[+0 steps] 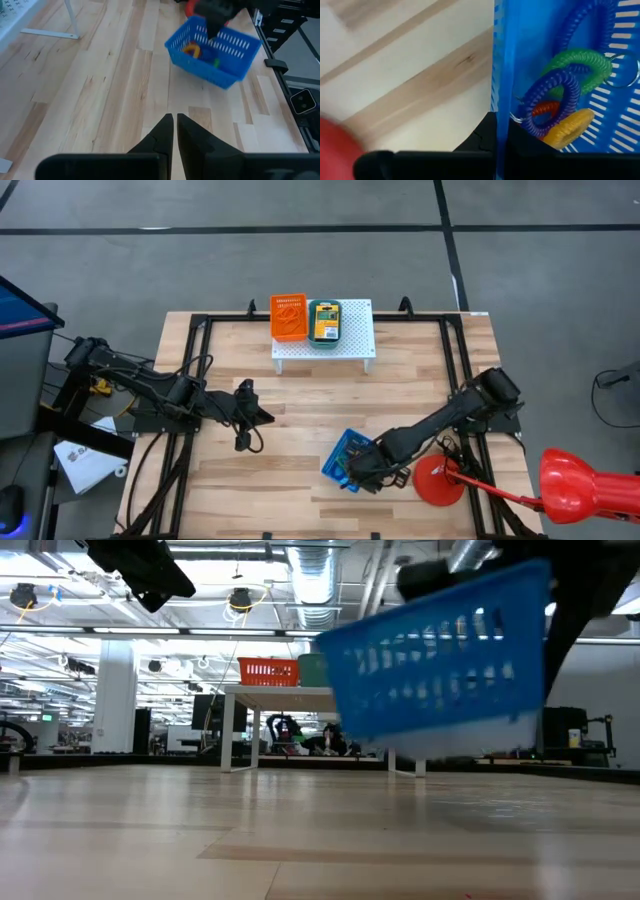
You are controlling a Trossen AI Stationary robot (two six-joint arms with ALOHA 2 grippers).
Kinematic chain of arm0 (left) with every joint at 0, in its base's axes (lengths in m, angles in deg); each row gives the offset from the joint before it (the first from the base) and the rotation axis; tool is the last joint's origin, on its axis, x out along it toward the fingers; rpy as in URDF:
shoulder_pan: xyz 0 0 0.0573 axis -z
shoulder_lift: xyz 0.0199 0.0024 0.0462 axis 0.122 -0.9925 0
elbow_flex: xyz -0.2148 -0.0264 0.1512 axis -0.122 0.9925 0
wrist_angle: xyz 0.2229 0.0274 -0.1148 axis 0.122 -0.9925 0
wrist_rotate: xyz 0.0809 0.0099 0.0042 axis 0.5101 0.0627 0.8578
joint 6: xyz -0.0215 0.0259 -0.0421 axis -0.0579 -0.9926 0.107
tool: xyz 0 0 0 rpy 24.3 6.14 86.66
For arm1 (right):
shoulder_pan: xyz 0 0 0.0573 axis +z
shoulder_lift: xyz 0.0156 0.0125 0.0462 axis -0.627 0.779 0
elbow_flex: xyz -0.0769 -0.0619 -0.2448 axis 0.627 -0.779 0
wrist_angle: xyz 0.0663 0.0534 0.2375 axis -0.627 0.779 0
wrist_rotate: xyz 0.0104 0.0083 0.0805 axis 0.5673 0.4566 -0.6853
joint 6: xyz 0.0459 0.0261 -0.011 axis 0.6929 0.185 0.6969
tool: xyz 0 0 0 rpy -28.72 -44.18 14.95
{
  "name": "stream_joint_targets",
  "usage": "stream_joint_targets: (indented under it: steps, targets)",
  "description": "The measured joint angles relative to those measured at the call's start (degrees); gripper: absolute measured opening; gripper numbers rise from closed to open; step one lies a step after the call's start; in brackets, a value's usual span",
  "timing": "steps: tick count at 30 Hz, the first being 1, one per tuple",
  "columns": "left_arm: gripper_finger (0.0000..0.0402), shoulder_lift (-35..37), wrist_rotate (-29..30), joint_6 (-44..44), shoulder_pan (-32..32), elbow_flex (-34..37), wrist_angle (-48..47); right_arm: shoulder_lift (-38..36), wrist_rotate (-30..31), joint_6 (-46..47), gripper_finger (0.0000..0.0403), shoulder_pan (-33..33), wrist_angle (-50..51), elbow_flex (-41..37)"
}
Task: Pick & Place Office Desk Supplies
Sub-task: Put the blue bin on the shelf
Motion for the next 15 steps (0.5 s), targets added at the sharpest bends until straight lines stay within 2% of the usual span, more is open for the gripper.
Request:
stream_joint_targets:
  steps: [7, 15]
  targets:
    - [0.0017, 0.00, -0.02, 0.63, 0.00, 0.00, -0.02, 5.01, -0.03, -1.77, 0.0001, -1.89, -3.13, 0.00]
    - [0.0017, 0.00, -0.01, 0.57, 0.00, 0.00, -0.07, 3.01, -1.49, 3.61, 0.0043, -5.39, -5.63, -0.02]
